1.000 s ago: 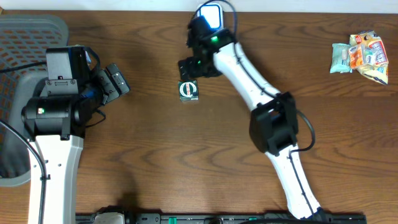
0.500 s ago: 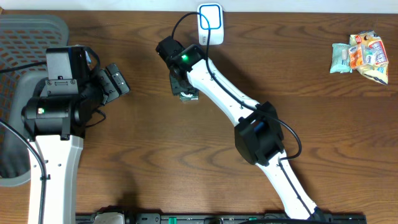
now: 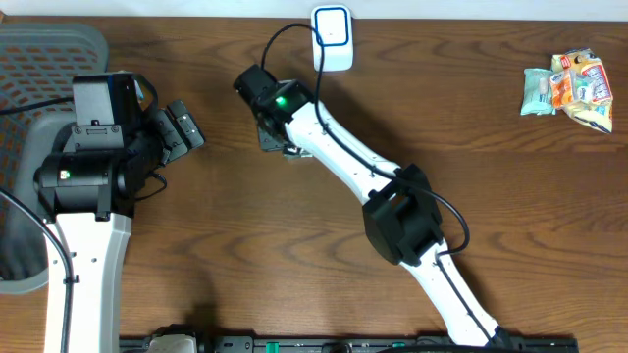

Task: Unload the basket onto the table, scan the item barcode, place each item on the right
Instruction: 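Lower the right gripper and grasp the green tin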

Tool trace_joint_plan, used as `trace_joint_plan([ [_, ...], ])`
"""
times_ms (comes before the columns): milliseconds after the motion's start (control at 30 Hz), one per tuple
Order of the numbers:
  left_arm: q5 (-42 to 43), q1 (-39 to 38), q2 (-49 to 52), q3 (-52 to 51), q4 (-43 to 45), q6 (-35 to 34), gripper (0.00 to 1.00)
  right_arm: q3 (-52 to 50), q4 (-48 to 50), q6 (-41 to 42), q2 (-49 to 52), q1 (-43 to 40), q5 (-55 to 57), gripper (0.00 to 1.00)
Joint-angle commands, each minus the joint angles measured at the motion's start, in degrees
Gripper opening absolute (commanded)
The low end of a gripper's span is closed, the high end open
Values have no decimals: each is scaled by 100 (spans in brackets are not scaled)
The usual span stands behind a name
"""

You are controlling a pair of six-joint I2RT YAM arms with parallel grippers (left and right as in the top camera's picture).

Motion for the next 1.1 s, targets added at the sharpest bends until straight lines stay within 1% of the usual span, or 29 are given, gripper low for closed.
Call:
trace_joint_plan([
  [0,-55,35,-4,50,-4,76,98,-254,199,-57,-205,138,94,1],
  [200,-55,35,-4,50,-4,76,98,-756,603,-96,-205,103,133,1],
  [300,-55,35,-4,50,-4,76,98,-951,616,-96,-205,-4,142,1],
  [467,-52,35,-4,50,-4,76,98,-944,190,-98,-282,-256,275,1],
  [900,-55,35,-4,50,-4,76,98,-935,-909,-92,-1029,-914,761,1],
  [967,-55,35,-4,50,-4,76,98,-935,-887,-94,-1099,-981,590,1],
  [1067,-55,35,-4,52,-4,76,98,-935,-501,-96,-1130,-1051,210,3],
])
